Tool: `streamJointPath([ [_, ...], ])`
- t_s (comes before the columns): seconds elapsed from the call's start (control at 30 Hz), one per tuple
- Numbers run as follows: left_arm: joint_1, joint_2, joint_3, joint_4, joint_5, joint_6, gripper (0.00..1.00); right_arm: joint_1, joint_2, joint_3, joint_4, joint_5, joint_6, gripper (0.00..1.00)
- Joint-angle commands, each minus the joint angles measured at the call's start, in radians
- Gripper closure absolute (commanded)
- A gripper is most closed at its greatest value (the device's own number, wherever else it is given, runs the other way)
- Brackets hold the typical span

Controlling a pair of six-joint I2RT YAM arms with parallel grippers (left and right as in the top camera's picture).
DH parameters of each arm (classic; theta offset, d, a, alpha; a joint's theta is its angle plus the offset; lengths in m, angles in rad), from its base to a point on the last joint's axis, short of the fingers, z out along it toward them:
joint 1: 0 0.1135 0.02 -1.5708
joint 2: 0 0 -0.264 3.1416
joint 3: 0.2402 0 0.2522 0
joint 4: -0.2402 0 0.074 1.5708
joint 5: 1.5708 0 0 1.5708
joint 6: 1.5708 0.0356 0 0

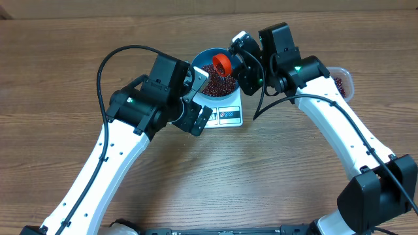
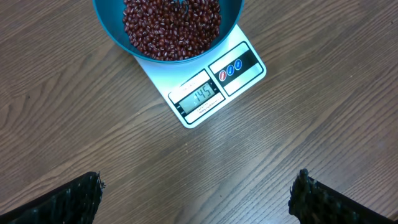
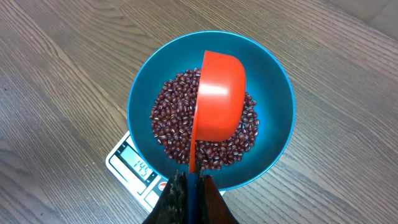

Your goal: Scoop item into bowl and weigh 150g on scale

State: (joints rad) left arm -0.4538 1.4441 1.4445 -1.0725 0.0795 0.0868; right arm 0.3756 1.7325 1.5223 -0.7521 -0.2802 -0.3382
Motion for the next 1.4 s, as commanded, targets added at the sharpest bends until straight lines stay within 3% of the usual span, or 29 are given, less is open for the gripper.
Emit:
streamJointPath([
  [0.0, 0.001, 0.007, -0.007, 0.003, 0.015, 0.022, 0.0, 0.006, -0.024, 0.024, 0.006, 0.007, -0.002, 0.96],
  [1.07, 0.001, 0.007, -0.007, 0.003, 0.015, 0.022, 0.0, 0.006, -0.024, 0.024, -0.002, 0.004, -0.003, 0.97],
  [1.17, 0.001, 0.007, -0.007, 0.003, 0.015, 0.022, 0.0, 0.011, -0.024, 0.024, -0.045, -0.035, -0.106, 0.96],
  [1.37, 0.001, 0.007, -0.007, 0.003, 0.015, 0.022, 0.0, 0.01, -0.023, 0.024, -0.013, 0.007, -0.015, 0.96],
])
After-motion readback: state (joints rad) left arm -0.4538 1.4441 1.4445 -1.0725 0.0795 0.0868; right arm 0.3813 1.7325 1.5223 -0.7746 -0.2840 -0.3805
